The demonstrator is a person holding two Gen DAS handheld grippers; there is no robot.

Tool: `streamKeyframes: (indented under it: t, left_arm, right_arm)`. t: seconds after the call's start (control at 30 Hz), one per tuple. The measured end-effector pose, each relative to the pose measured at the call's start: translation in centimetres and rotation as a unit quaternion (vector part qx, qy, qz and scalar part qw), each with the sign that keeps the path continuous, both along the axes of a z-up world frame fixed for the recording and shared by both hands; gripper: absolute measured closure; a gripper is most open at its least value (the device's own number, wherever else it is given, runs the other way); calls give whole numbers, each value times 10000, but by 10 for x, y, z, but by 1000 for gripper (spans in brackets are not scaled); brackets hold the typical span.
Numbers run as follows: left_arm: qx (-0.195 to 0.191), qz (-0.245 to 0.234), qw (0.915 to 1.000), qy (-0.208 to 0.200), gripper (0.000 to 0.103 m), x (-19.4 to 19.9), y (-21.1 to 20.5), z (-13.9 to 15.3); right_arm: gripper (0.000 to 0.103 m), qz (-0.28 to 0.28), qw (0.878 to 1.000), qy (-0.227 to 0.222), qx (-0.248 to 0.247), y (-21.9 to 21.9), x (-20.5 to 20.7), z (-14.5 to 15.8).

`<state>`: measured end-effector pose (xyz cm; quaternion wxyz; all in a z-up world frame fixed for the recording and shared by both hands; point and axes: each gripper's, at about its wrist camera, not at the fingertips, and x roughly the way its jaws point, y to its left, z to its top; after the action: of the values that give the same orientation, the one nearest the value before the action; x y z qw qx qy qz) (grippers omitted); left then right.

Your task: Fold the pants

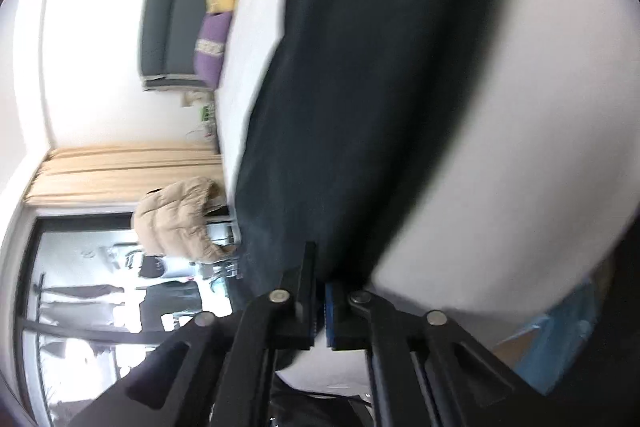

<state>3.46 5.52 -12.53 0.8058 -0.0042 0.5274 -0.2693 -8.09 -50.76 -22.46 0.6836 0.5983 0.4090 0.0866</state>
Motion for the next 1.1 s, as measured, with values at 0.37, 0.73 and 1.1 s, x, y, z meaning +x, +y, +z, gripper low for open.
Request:
streamKeyframes:
  t: [0.37, 0.73, 1.1]
  left_arm:
    - [144, 86, 9998, -113, 90, -2, -4, 17]
    - [-98, -237, 9989, -389, 90, 61, -86, 37]
    - [-342, 245, 9990, 157, 90, 70, -61, -16]
  right_arm:
    - [79, 376, 9935, -275, -1043, -18, -14, 47]
    - [84, 1930, 9729, -822, -969, 67, 118, 80]
    - [103, 2544, 9668, 55, -224, 152, 248, -14]
